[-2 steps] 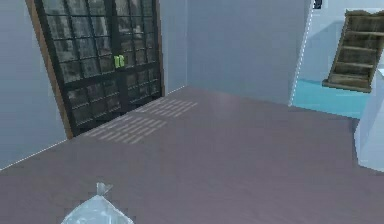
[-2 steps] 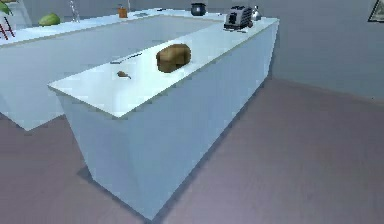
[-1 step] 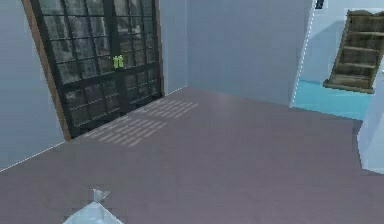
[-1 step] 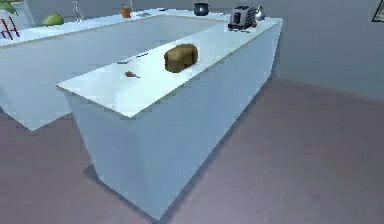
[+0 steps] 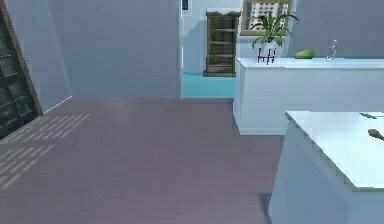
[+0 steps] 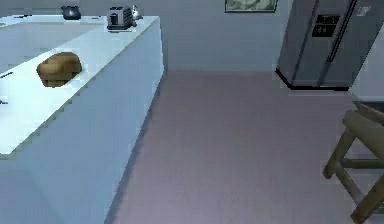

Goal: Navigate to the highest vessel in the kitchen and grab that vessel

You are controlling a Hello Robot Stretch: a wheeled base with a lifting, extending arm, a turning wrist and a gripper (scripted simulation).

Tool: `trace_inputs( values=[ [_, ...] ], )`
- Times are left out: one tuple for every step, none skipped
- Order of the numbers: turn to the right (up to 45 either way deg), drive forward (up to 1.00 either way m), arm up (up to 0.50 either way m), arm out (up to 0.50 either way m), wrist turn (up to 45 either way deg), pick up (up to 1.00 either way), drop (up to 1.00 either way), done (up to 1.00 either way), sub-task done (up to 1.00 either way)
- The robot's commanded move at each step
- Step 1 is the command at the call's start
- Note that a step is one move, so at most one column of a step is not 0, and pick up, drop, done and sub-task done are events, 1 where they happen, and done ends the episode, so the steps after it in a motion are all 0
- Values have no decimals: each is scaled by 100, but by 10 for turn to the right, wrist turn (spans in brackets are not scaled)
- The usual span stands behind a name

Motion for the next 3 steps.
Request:
trace_inputs(
  values=[
    [0,60,0,0,0,0,0,0,0],
    [-390,0,0,0,0,0,0,0,0],
    [0,60,0,0,0,0,0,0,0]
  ],
)
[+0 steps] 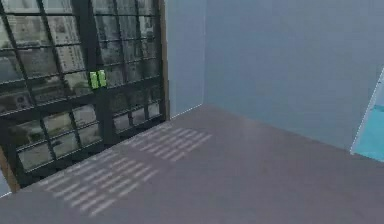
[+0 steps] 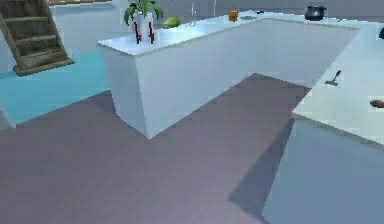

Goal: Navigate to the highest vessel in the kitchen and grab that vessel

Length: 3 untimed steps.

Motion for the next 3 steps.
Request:
trace_inputs(
  values=[
    [-450,0,0,0,0,0,0,0,0],
    [-60,0,0,0,0,0,0,0,0],
    [0,70,0,0,0,0,0,0,0]
  ],
)
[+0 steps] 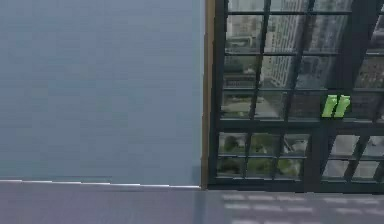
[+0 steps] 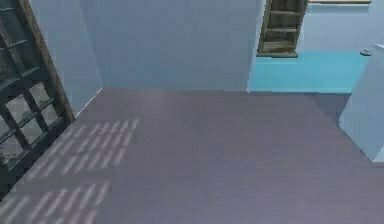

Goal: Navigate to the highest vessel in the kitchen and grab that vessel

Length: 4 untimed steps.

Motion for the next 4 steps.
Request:
trace_inputs(
  values=[
    [-390,0,0,0,0,0,0,0,0],
    [0,55,0,0,0,0,0,0,0],
    [-210,0,0,0,0,0,0,0,0],
    [0,100,0,0,0,0,0,0,0]
  ],
)
